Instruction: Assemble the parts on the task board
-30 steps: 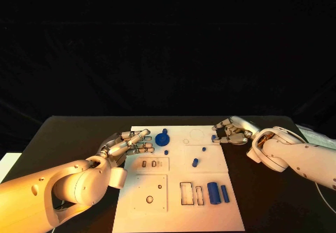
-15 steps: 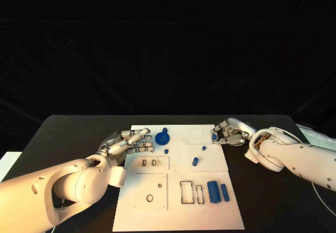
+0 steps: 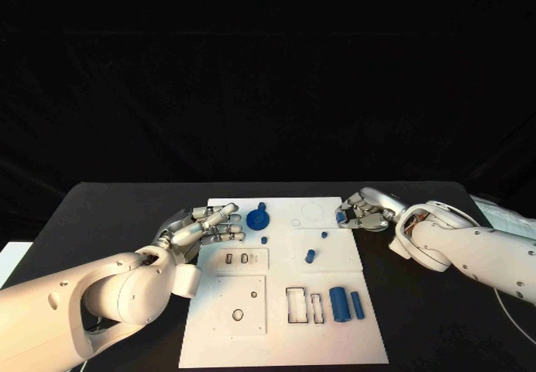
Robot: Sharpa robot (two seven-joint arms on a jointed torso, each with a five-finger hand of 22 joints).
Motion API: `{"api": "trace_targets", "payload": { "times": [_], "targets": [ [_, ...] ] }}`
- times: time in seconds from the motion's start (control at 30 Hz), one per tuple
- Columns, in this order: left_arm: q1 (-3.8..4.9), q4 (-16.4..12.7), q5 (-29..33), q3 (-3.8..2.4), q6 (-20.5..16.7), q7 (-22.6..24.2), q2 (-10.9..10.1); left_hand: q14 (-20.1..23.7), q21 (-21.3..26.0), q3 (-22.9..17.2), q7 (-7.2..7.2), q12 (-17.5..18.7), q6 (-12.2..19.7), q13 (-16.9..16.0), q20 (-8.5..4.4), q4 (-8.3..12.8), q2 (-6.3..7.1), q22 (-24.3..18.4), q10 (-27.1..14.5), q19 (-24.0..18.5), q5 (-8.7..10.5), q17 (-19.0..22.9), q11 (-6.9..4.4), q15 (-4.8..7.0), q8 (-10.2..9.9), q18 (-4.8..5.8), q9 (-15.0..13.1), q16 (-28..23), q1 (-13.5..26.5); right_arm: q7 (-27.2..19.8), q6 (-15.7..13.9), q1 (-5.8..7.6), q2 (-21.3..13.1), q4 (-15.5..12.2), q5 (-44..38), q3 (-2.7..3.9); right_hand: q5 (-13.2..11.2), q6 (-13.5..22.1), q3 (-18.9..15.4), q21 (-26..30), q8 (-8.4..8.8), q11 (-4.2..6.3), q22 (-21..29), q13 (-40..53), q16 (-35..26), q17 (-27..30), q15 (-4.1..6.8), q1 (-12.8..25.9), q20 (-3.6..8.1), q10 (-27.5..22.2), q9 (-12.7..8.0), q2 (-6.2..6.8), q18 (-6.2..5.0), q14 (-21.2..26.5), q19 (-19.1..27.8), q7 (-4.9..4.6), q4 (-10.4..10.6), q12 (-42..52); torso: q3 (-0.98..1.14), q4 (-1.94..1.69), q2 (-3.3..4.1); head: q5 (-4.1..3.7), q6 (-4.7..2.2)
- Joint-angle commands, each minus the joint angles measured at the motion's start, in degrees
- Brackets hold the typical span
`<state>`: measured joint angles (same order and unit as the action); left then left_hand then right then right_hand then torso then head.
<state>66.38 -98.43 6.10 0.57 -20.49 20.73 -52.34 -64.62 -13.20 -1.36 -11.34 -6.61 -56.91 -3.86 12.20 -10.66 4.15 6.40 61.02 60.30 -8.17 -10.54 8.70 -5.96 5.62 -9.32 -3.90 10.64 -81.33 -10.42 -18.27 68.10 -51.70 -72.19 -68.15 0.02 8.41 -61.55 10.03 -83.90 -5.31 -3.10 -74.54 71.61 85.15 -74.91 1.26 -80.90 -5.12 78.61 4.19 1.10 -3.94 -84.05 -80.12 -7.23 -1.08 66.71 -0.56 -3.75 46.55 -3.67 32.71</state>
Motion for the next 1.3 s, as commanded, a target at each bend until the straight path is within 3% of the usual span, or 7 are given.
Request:
{"api": "trace_targets", "payload": {
  "times": [0.03, 0.5, 0.8, 0.87, 1.0, 1.13, 1.3],
  "targets": [
    [0.05, -0.1, -0.3, -0.04, 0.9, 0.4, 0.0, 0.1, 0.3, 0.1, -0.01, 0.3, 0.3, 0.0, 0.03, 0.3, -0.69, -0.1, -0.4, 0.1, -0.35, 0.0, 0.04, -0.19, -0.3, -1.04, 0.1, -0.4, 0.0, 0.3, 0.4, -0.09, 0.2, 0.1, -0.9, -0.01, -0.2, -0.5, 0.4, -0.2, -0.21, 0.89, -0.1, 0.1, 0.0, -6.6, 0.46, 0.0, 0.37, 0.4, 0.0, -0.52, 0.51, -4.2, 0.0, 0.01, 0.0, 0.4, -0.01, 0.01, 0.00, -0.06, 0.10],
    [0.05, 0.1, -0.3, -0.04, 1.0, 0.3, 0.0, 0.1, 0.3, 0.0, -0.01, 0.3, 0.3, 0.0, 0.04, 0.4, -0.78, -0.1, -0.4, 0.1, -0.35, -0.1, 0.04, -0.20, -0.3, -1.04, 0.0, -0.4, 0.0, 1.4, -4.1, 0.14, -0.1, -2.3, 1.9, 0.13, -1.5, -4.9, 3.4, -0.7, -2.21, 2.37, -1.4, 1.1, 0.6, -7.6, 1.66, 1.1, 1.38, 1.5, 0.8, -2.71, 0.79, -4.4, -0.9, 1.90, -0.8, 1.6, -0.05, -0.09, -0.12, -0.27, 0.37],
    [0.03, 1.0, -0.3, -0.03, 1.0, 0.3, 0.2, 0.1, 0.4, 0.0, -0.01, 0.3, 0.2, 0.0, 0.04, 0.4, -0.81, -0.1, -0.4, 0.1, -0.35, -0.1, 0.04, -0.20, -0.4, -1.04, 0.0, -0.4, 0.0, 8.2, -5.7, 1.91, -0.6, -8.5, 3.1, 0.30, -1.6, -4.9, 3.7, -0.6, -2.27, 2.53, -1.1, 1.0, 0.4, -7.3, 1.85, 2.0, 1.63, 1.5, 0.9, -2.83, 0.72, -4.3, -0.7, 2.05, -0.6, 1.4, -0.12, -0.03, -0.36, -0.11, 0.35],
    [0.03, 1.3, -0.3, -0.03, 1.1, 0.4, 0.3, 0.1, 0.4, 0.0, -0.01, 0.3, 0.2, 0.0, 0.04, 0.4, -0.81, -0.1, -0.4, 0.1, -0.35, -0.1, 0.04, -0.20, -0.4, -1.04, 0.0, -0.4, 0.0, 10.4, -5.7, 2.15, -0.3, -10.0, 2.1, 0.31, -1.5, -4.8, 3.8, -0.6, -2.23, 2.54, -1.0, 1.0, 0.3, -7.2, 1.87, 2.0, 1.65, 1.5, 0.9, -2.85, 0.70, -4.3, -0.6, 2.05, -0.7, 1.3, -0.13, 0.00, -0.56, 0.09, 0.61],
    [0.02, 2.9, -0.3, -0.03, 0.8, 0.4, 0.5, 0.1, 0.4, 0.0, 0.00, 0.3, 0.2, 0.0, 0.04, 0.4, -0.85, -0.1, -0.4, 0.1, -0.35, -0.1, 0.03, -0.20, -0.4, -1.04, 0.0, -0.4, -0.1, 15.1, -5.5, 2.46, 1.7, -13.1, -5.8, 0.22, -1.5, -4.7, 4.6, -0.5, -2.19, 2.53, -0.9, 0.8, 0.2, -7.1, 1.92, 1.7, 1.79, 1.3, 1.0, -2.51, 0.68, -4.3, -0.5, 1.96, -1.7, 0.9, -0.17, -0.02, -0.94, 0.34, 1.04],
    [0.02, 4.2, -0.3, -0.03, 0.7, 0.6, 0.5, 0.1, 0.4, 0.0, 0.00, 0.3, 0.2, 0.0, 0.04, 0.5, -0.87, -0.1, -0.4, 0.1, -0.35, -0.1, 0.03, -0.20, -0.4, -1.04, 0.0, -0.5, -0.1, 19.6, -4.6, 2.44, 5.2, -15.1, -10.7, -0.21, -2.2, -4.6, 4.9, -0.5, -2.19, 2.49, -0.9, 0.6, 0.1, -7.0, 1.89, 1.9, 1.80, 1.1, 1.1, -2.37, 0.68, -4.3, -0.5, 1.93, -2.0, 0.6, -0.23, -0.14, -1.22, 1.12, 1.53],
    [0.03, 5.0, -0.3, -0.04, 0.8, 0.8, 0.5, 0.1, 0.4, 0.0, 0.01, 0.4, 0.2, 0.0, 0.04, 0.6, -0.93, -0.1, -0.4, 0.2, -0.35, -0.1, 0.03, -0.19, -0.4, -1.05, 0.0, -0.5, -0.2, 23.1, -3.5, 1.92, 9.1, -16.2, -13.5, -0.71, -2.3, -4.4, 5.2, -0.4, -2.09, 2.43, -0.6, 0.2, -0.1, -6.6, 1.86, 2.2, 1.79, 0.8, 1.0, -2.32, 0.61, -4.2, -0.3, 1.83, -2.1, 0.0, -0.52, -0.48, -1.48, 0.90, 2.17]
  ]
}}
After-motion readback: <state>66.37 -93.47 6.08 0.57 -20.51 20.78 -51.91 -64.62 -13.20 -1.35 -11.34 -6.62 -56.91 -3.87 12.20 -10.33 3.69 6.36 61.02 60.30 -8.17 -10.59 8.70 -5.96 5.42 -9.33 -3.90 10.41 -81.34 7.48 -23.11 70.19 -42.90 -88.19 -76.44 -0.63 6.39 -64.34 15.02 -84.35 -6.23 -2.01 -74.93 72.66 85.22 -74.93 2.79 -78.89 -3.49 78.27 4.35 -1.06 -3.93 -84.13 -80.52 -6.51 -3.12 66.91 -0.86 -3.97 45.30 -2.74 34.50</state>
